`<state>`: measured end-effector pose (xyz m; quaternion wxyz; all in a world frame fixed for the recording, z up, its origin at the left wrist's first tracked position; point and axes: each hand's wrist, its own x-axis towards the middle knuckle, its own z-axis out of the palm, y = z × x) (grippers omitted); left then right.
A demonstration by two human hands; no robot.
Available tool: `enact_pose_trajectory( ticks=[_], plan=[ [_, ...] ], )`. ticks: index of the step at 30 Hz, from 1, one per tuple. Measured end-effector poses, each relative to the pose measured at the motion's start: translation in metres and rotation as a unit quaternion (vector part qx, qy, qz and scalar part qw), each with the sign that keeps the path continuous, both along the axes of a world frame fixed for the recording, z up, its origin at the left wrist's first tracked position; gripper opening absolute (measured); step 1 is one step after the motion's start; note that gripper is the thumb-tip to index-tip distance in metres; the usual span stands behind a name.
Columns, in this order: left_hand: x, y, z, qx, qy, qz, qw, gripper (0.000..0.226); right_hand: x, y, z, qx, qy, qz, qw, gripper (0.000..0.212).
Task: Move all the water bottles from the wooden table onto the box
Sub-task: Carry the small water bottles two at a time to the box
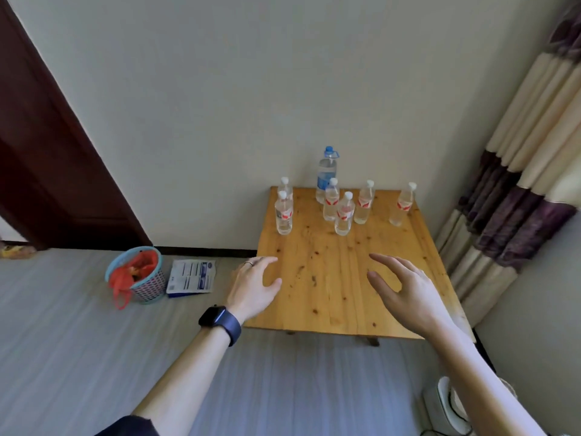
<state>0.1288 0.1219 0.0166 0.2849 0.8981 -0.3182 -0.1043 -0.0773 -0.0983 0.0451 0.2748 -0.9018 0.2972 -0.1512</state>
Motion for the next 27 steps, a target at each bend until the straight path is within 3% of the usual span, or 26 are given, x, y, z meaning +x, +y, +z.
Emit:
enact_pose_trajectory(
  ticks=[16,22,27],
  plan=[
    [0.199,-0.186,-0.044,0.050,0.048,-0.012,0.998,0.050,0.181,-0.180,-0.071,0.072,0.059,-0.049,0.994,0.047],
    [0.267,-0.254,-0.055,0.058,0.109,0.065,0.990,0.059,0.276,-0.266,-0.097,0.127,0.082,-0.023,0.988,0.061],
    [0.315,-0.293,-0.074,0.012,0.153,0.143,0.978,0.074,0.349,-0.316,-0.125,0.159,0.092,-0.041,0.982,0.082]
  ],
)
